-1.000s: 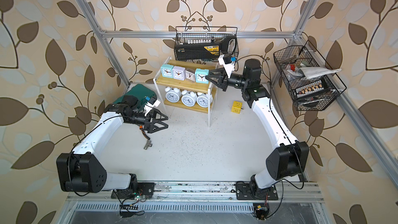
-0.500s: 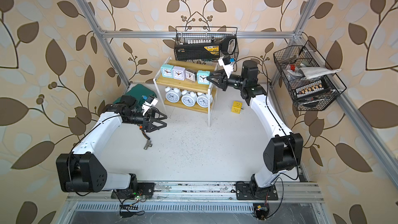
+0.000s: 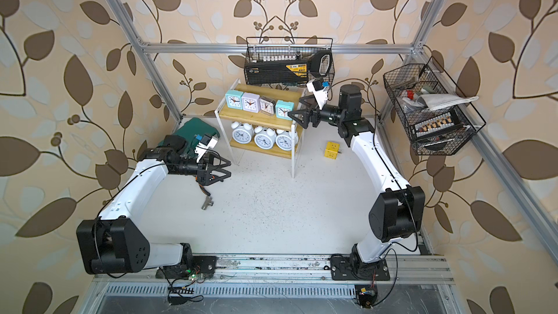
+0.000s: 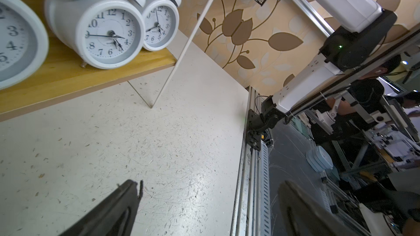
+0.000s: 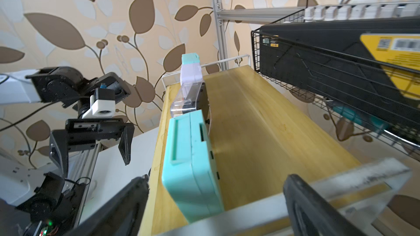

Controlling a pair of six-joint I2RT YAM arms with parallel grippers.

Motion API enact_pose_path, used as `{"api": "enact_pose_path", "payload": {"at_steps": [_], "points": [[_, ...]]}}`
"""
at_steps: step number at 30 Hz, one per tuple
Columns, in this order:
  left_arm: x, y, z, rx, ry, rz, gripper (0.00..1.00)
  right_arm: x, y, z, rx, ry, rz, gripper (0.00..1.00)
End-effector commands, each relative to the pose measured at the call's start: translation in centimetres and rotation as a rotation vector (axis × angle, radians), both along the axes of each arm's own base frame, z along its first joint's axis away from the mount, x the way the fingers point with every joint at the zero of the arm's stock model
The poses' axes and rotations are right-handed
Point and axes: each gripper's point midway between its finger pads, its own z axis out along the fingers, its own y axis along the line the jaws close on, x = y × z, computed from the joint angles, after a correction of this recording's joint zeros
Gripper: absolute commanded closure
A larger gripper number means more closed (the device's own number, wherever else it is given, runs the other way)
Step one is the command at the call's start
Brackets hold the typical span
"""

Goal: Place the alarm clocks on the shelf by style
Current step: Place the alarm on the shelf, then reset both arms

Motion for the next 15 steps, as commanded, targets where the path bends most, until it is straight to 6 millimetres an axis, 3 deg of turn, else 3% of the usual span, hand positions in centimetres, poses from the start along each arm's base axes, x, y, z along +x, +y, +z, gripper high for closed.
{"api": "enact_pose_path", "payload": {"at_steps": [1,4,7,11,15], "points": [[2.4,1.7,-0.9,0.054,-0.034,0.126,0.01,-1.0,-3.1,3.4,-0.003,-0.019,-0.172,0.01],[5.0,4.0,-2.8,0.102,-0.015,0.272,0.01,-1.0,-7.4,2.8,0.011,0.032,-0.407,0.01],[7.6,7.1,-5.0,0.177,-0.024,0.457,0.01,-1.5,-12.5,0.1,0.006,0.109,-0.642,0.01],[10.1,11.9,-8.2,0.253,-0.034,0.707,0.01,-3.1,-17.9,-5.8,-0.083,0.178,-0.908,0.01],[11.4,14.9,-11.3,0.310,-0.029,0.848,0.01,-4.6,-20.7,-13.0,-0.115,0.234,-1.055,0.01]]}}
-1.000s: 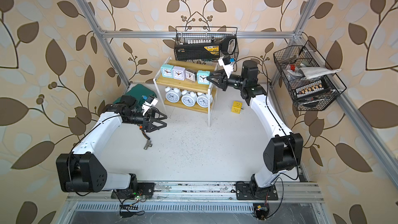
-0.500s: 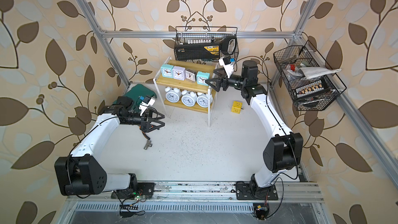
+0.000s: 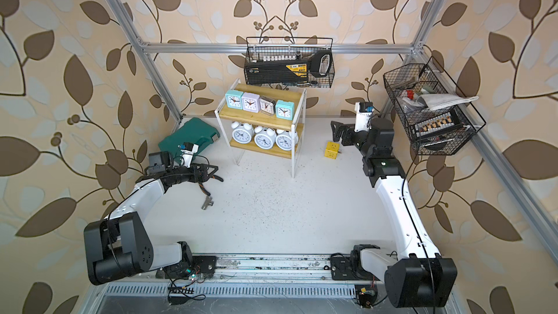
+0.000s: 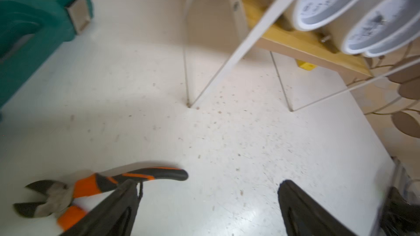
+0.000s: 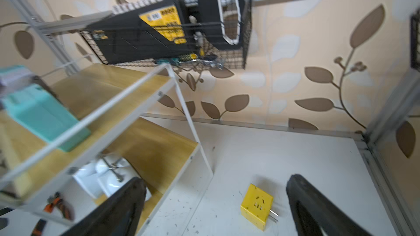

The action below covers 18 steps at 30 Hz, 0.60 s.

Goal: Place the alarm clocks on the shelf by style
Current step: Reset both arms

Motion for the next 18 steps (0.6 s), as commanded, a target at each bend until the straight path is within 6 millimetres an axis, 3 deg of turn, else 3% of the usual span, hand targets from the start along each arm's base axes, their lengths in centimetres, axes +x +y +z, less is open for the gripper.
{"api": "enact_pose_path", "payload": {"at_steps": [1,5,9,12,18], "points": [[3.2,3.6,-0.2,0.091,-0.112,0.178,0.01,-0.7,-3.9,-6.9,-0.017,0.096,-0.220,0.01],[3.2,4.2,-2.2,0.115,-0.166,0.219,0.01,-1.7,-4.3,-12.8,-0.059,0.105,-0.228,0.01],[3.2,4.4,-2.6,0.110,-0.208,0.244,0.01,-2.6,-5.8,-16.9,-0.078,0.127,-0.297,0.01],[3.3,4.4,-2.3,0.100,-0.252,0.259,0.01,-2.6,-6.3,-18.5,-0.090,0.119,-0.311,0.01],[3.4,4.8,-3.1,0.107,-0.305,0.300,0.01,-2.5,-6.6,-19.9,-0.106,0.033,-0.329,0.01]]}}
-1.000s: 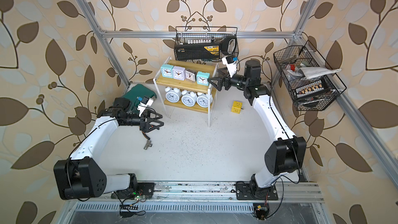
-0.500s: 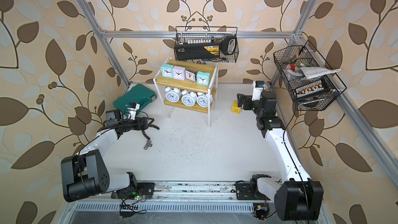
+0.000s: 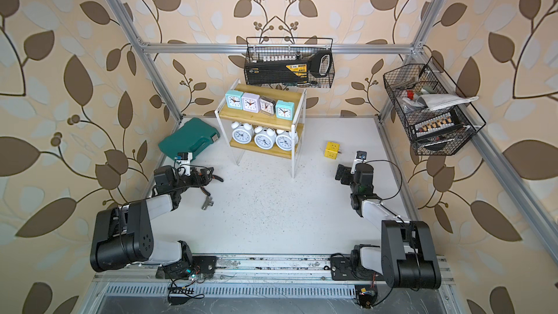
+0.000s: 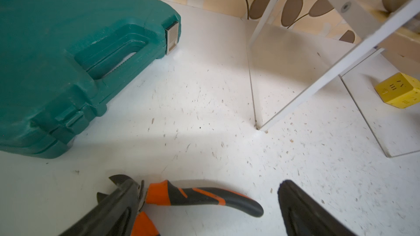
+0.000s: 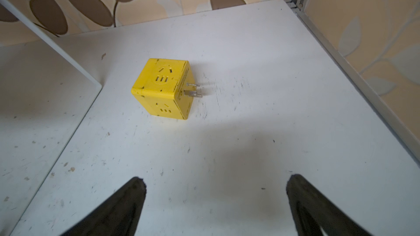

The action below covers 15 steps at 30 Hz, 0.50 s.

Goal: Place the alarm clocks on the shelf by style
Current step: Reset both arms

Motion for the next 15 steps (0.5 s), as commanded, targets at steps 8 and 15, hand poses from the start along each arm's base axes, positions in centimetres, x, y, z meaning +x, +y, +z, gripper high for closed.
{"api": "enact_pose_path", "payload": {"at_steps": [8,15], "points": [[1.1,1.1,-0.2,0.090,-0.082,0.125,0.01,1.3,0.7,0.2,-0.046,-0.180,0.067,0.01],[1.8,2.1,-0.7,0.092,-0.036,0.191,0.01,2.7,3.4,-0.2,-0.042,-0.127,0.232,0.01]]}}
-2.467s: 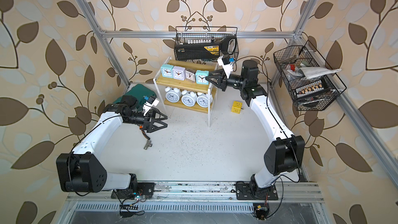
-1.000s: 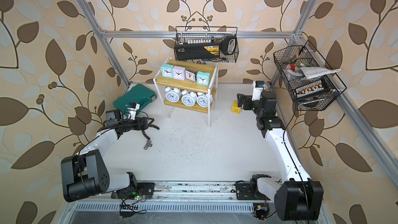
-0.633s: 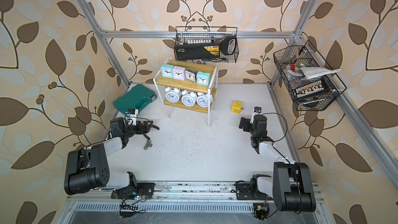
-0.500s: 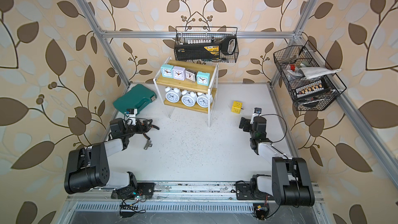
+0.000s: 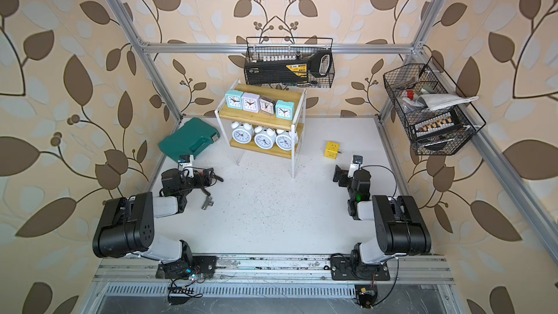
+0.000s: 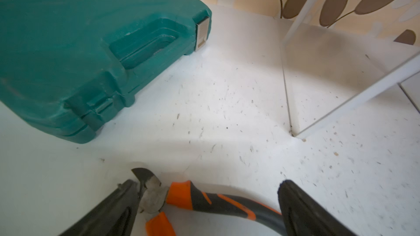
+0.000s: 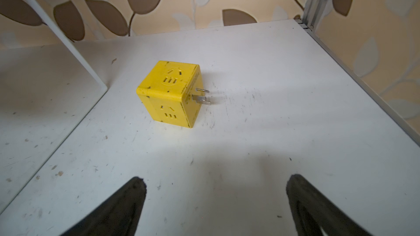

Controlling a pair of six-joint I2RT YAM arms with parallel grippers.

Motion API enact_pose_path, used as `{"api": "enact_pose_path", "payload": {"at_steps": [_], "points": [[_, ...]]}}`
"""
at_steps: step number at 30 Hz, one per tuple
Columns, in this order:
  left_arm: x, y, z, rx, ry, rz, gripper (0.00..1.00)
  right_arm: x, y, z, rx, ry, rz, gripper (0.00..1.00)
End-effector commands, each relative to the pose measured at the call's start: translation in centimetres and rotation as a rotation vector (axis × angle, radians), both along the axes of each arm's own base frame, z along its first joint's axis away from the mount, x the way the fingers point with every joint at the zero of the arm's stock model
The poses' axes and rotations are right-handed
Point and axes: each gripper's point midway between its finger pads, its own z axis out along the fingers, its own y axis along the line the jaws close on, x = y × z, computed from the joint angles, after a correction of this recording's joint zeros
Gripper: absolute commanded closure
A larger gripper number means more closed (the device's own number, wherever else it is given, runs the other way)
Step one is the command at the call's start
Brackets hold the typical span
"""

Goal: Place the alarm clocks on the shelf by style
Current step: Reset both arms

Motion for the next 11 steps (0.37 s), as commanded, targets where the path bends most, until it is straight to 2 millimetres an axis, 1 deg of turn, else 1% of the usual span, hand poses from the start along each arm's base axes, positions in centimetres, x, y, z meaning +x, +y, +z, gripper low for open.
{"api": "enact_pose_path", "payload": {"at_steps": [1,7,11], "points": [[0.96,0.63,0.99,0.011,-0.029,0.040,0.01,1.17,2.19,0.81,-0.014,-0.011,0.140,0.01],[0.95,0.64,0.99,0.011,-0.029,0.041,0.01,1.27,2.76,0.67,-0.031,-0.002,0.156,0.01],[1.06,0.63,0.94,0.016,-0.023,0.046,0.01,1.22,2.72,0.74,-0.033,-0.003,0.154,0.01]]}}
